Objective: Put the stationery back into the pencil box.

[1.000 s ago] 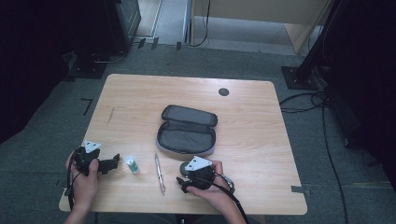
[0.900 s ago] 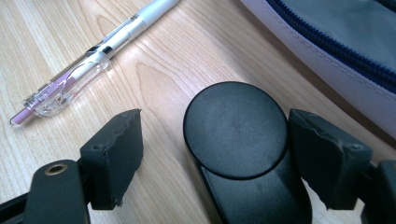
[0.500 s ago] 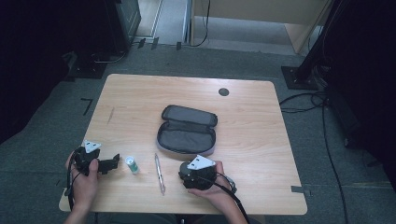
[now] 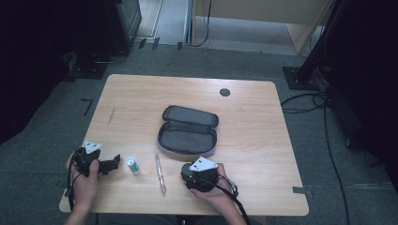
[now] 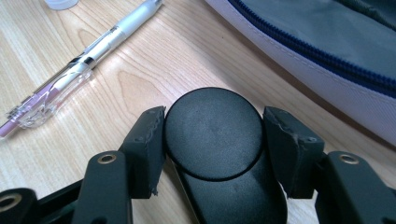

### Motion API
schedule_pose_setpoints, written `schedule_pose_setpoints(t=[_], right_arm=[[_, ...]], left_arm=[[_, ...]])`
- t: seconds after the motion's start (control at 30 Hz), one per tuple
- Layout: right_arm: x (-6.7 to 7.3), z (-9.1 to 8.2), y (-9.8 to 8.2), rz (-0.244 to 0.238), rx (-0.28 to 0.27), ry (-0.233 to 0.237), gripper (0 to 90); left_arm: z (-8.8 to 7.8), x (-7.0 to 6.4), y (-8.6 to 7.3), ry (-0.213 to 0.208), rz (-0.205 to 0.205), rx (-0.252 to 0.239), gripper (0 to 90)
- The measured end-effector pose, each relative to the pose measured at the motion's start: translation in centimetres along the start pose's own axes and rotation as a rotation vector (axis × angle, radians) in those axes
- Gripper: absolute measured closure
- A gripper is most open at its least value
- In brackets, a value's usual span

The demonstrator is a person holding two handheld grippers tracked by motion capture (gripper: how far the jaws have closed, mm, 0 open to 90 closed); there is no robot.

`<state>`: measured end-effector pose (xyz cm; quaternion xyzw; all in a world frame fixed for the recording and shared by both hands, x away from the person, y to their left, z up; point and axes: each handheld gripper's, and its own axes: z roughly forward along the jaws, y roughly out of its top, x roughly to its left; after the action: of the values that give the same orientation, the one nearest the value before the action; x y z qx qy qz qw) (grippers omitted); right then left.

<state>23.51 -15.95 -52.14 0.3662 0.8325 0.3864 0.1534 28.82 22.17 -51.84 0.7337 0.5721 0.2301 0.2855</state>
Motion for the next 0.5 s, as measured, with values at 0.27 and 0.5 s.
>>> schedule_pose_setpoints(t=[0.27,0.5], right_arm=[[-0.1,-0.9,0.3,0.014,-0.022,-0.005,41.9],[-0.3,-1.8,0.8,0.029,-0.049,-0.008,41.9]], left_arm=[[0.0,0.0,0.0,0.0,0.0,0.0,0.0],[0.0,0.0,0.0,0.0,0.0,0.0,0.0]])
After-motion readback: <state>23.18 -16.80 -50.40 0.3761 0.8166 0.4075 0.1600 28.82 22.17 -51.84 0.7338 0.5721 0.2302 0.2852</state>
